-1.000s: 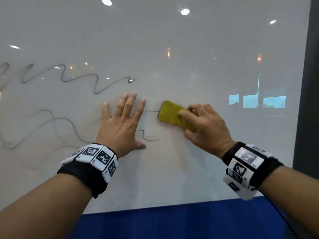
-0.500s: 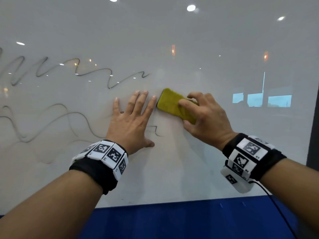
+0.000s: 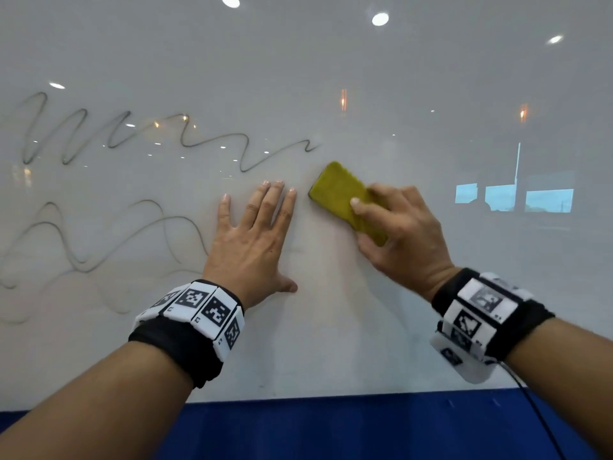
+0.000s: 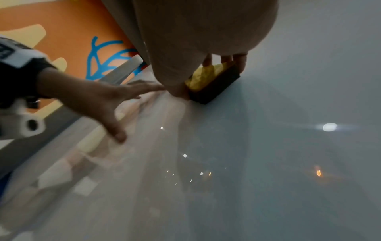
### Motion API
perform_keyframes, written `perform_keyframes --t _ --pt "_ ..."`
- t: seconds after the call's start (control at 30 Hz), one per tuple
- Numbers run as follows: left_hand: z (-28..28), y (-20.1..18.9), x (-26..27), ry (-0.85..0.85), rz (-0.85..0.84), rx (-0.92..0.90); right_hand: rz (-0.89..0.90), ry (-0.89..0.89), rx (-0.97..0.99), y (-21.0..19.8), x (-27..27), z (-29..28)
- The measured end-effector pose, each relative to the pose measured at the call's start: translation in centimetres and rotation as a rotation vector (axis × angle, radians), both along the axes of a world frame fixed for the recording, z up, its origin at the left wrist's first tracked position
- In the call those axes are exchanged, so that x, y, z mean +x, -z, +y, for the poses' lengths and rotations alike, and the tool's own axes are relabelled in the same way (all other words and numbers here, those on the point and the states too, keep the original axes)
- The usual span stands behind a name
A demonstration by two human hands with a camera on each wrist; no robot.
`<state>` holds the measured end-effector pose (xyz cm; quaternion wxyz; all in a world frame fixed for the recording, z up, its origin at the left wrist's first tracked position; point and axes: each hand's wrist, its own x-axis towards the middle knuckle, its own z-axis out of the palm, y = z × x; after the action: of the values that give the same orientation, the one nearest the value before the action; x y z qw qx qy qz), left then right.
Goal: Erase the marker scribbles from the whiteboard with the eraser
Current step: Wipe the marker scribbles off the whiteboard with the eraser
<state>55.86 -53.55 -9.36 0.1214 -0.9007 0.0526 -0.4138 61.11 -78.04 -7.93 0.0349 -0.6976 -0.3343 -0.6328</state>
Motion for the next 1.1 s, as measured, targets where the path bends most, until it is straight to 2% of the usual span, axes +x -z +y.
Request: perform_keyframes --t 0.13,0.23,0.3,0.37,0.43,0.5,0.63,0.73,0.8,0.9,1.0,1.03,1.1 --pt "1.5 -0.3 -0.5 -0.012 -0.003 0.005 0.049 -0.078 -0.283 5.9 -0.8 1.3" --pt "2.7 -0.2 -0.8 -0.019 0.022 0.0 0.033 -0.068 -0.406 4.3 -0.9 1.2" --pt "3.2 -0.2 -0.9 -0.022 0.028 -0.004 -0.013 -0.035 -0.343 0.5 -0.6 1.3" --pt "3.7 -0.4 -1.1 -0.027 0.023 -0.008 -0.013 0.004 -0.151 -3.8 -0.5 1.7" --pt "4.2 -0.5 -1.2 -0.033 0.03 -0.018 0.018 0.022 -0.019 -5.4 -0.7 2.6" --pt "4.7 -0.5 -1.3 -0.027 0.027 -0.027 0.0 -0.006 -0.04 -3.4 -0.7 3.9" --pt "5.3 -0.6 -1.5 -0.001 0.021 -0.015 0.044 -0.075 -0.331 3.1 -1.0 5.0" --pt "5.3 -0.7 -1.6 -0.009 0.041 -0.003 0.016 -0.053 -0.448 1.3 -1.0 4.9" --pt "5.2 -0.8 -1.6 -0.009 0.033 -0.006 -0.018 -0.023 -0.392 -1.9 -0.7 4.9" --pt "5.3 -1.4 -1.7 -0.014 0.023 0.026 0.004 0.005 -0.091 -5.9 -0.8 5.3" --pt "5.9 -2.3 -1.6 -0.01 -0.001 0.02 0.007 0.017 0.043 -4.5 -1.0 6.5" --pt "6.2 -2.5 -1.6 -0.003 -0.003 0.013 0.001 0.012 0.022 -3.2 -1.1 7.0" --pt "6.7 -2.5 -1.3 0.025 -0.007 0.019 -0.001 -0.006 -0.147 -0.6 -1.5 7.5"
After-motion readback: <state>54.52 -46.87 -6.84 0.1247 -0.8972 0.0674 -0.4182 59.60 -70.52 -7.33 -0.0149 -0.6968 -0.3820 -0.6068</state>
